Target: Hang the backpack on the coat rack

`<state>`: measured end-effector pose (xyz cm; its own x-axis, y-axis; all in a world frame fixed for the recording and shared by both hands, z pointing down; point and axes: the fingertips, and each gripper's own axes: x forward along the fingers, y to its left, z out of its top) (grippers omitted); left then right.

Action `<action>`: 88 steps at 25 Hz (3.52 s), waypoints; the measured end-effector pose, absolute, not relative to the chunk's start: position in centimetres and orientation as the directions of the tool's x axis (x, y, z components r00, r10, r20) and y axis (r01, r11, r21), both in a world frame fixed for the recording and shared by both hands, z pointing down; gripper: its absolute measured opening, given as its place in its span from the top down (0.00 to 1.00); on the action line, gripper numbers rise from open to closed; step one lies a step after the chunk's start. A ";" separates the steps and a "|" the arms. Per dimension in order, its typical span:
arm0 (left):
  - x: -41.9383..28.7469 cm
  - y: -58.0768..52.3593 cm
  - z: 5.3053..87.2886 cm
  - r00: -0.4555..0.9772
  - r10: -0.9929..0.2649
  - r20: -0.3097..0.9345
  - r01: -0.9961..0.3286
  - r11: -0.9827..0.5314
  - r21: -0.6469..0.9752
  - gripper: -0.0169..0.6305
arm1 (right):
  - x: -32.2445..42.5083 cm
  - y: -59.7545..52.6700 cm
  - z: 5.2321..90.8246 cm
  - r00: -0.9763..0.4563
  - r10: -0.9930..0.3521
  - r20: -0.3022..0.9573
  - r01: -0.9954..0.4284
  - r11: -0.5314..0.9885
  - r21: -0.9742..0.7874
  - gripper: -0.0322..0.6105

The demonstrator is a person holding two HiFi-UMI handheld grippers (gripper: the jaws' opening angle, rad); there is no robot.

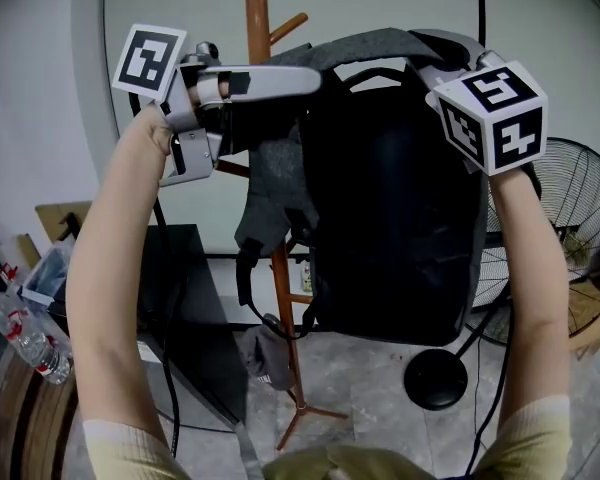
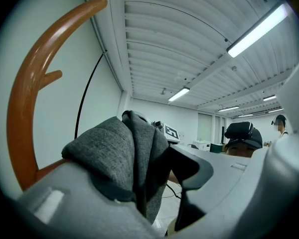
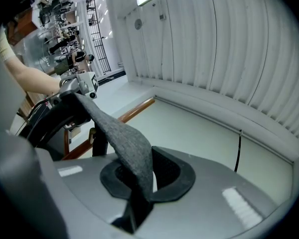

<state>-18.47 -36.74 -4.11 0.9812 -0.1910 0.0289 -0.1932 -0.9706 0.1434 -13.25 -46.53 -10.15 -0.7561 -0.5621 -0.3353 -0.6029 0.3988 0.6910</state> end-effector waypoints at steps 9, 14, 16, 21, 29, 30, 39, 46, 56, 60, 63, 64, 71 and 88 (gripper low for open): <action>-18.2 -36.5 -3.8 0.967 -0.253 -0.015 -0.250 -0.964 0.090 0.62 | -13.5 -46.2 -10.3 -0.772 -0.546 -0.327 -0.588 0.416 0.694 0.90; -18.3 -37.1 -3.0 0.959 -0.276 -0.067 -0.271 -0.960 0.073 0.61 | -13.1 -46.4 -9.0 -0.769 -0.545 -0.335 -0.595 0.416 0.688 0.90; -18.4 -37.3 -2.1 0.959 -0.274 -0.073 -0.270 -0.961 0.056 0.60 | -13.0 -46.5 -8.1 -0.765 -0.544 -0.345 -0.601 0.409 0.687 0.90; -19.2 -37.5 -0.7 0.956 -0.273 -0.111 -0.276 -0.961 -0.016 0.58 | -13.2 -46.3 -6.4 -0.752 -0.541 -0.378 -0.625 0.401 0.669 0.90; -19.6 -38.0 -0.1 0.932 -0.313 -0.184 -0.346 -0.918 -0.191 0.52 | -12.0 -45.0 -4.9 -0.732 -0.534 -0.422 -0.656 0.388 0.647 0.90; -19.6 -37.9 0.1 0.930 -0.312 -0.197 -0.349 -0.916 -0.199 0.51 | -11.9 -44.9 -4.7 -0.730 -0.533 -0.428 -0.659 0.384 0.646 0.90; -18.8 -37.1 0.8 0.886 -0.373 -0.277 -0.445 -0.850 -0.281 0.35 | -10.2 -44.1 -2.6 -0.714 -0.526 -0.462 -0.680 0.366 0.635 0.90; -19.0 -36.4 0.3 0.864 -0.373 -0.338 -0.470 -0.837 -0.279 0.27 | -10.1 -44.0 -1.7 -0.710 -0.532 -0.461 -0.686 0.379 0.621 0.90; -19.8 -36.6 0.8 0.820 -0.443 -0.364 -0.547 -0.794 -0.265 0.25 | -10.2 -44.8 -0.1 -0.712 -0.548 -0.439 -0.688 0.418 0.594 0.89; -20.0 -36.3 1.2 0.802 -0.468 -0.372 -0.573 -0.778 -0.257 0.25 | -10.1 -44.5 0.3 -0.713 -0.545 -0.442 -0.688 0.419 0.593 0.89; -20.3 -36.1 1.5 0.775 -0.505 -0.379 -0.615 -0.739 -0.274 0.23 | -10.1 -44.4 0.7 -0.714 -0.543 -0.442 -0.687 0.421 0.592 0.89; -20.3 -35.9 1.7 0.765 -0.519 -0.381 -0.631 -0.724 -0.281 0.23 | -10.0 -44.3 0.9 -0.713 -0.542 -0.444 -0.688 0.420 0.592 0.89; -21.1 -35.4 2.5 0.644 -0.646 -0.410 -0.761 -0.593 -0.263 0.20 | -9.7 -44.2 1.5 -0.705 -0.547 -0.451 -0.697 0.419 0.582 0.89; -23.0 -34.0 5.1 0.459 -0.732 -0.504 -0.886 -0.416 -0.202 0.22 | -9.3 -45.7 4.4 -0.698 -0.569 -0.435 -0.709 0.462 0.533 0.89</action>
<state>-22.96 -33.96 5.12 0.4587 -0.7320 -0.5038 -0.8865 -0.4161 -0.2024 -9.33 -45.68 4.43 -0.6979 -0.5691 -0.4347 -0.7088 0.4621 0.5330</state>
